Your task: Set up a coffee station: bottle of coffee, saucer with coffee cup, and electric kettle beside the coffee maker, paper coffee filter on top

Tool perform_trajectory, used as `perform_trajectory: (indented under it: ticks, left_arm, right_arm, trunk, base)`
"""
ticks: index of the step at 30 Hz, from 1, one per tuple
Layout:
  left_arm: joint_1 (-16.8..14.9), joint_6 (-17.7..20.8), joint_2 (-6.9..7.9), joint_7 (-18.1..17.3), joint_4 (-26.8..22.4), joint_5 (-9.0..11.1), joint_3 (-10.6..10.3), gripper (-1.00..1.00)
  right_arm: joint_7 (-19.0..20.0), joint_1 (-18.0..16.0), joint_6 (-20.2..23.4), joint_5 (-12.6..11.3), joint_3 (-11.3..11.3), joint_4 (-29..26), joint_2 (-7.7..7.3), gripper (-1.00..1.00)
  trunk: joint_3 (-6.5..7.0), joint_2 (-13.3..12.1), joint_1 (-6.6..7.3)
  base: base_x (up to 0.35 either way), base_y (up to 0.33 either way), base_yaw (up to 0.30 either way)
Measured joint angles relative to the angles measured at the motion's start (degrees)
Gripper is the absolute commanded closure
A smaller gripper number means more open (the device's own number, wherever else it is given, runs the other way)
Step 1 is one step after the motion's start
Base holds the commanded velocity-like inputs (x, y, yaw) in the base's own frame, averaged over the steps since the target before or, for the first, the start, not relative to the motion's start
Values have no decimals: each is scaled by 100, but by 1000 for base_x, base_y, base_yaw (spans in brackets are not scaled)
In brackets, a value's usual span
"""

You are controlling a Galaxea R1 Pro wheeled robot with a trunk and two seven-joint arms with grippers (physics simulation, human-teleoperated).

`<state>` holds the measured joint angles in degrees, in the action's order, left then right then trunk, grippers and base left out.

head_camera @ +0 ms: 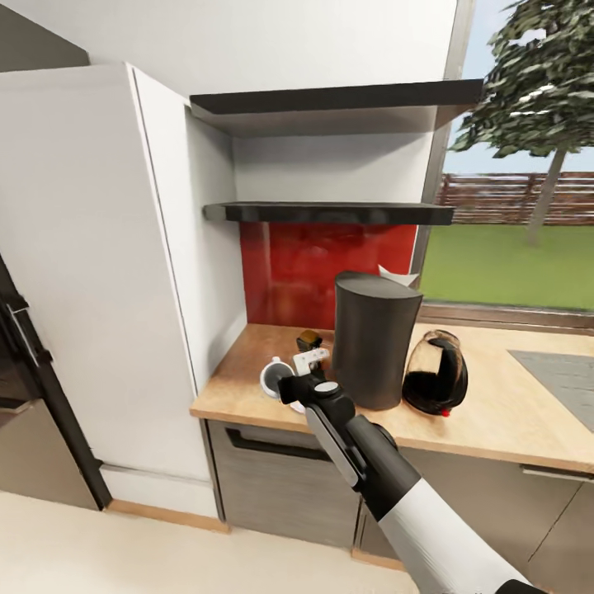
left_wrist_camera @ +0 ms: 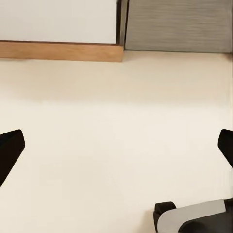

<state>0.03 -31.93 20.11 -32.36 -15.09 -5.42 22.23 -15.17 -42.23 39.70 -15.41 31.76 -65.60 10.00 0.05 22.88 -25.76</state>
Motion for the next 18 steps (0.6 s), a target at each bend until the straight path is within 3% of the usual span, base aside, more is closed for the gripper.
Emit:
perform_trajectory:
  ticks: [3, 9, 11, 14, 18]
  left_arm:
    - [0, 0, -5, -9, 5, 18, 3, -100]
    - [5, 9, -8, -10, 12, 34, 6, -100]
    - [5, 14, -6, -5, 16, 34, 10, -100]
    - [5, 37, -5, -2, 18, 30, 12, -100]
    - [5, 74, -5, -1, 20, 26, 11, -100]
  right_arm:
    - [-12, 0, 10, 6, -210, 202, 0, 100]
    - [-274, -2, 35, 8, -1396, 635, 0, 100]
    - [-381, -2, 150, -16, -1643, 655, 0, 100]
    - [-480, -7, 634, -251, -1954, 673, 0, 100]
    - [-616, -11, 1315, -995, -2147, 675, 0, 100]
  trunk:
    - [11, 0, 0]
    - [16, 0, 0]
    - [16, 0, 0]
    - [16, 0, 0]
    - [16, 1, 0]
  base:
    - [0, 0, -279]
    - [0, 0, -189]
    - [0, 0, -42]
    - [0, 0, -18]
    - [0, 0, -4]
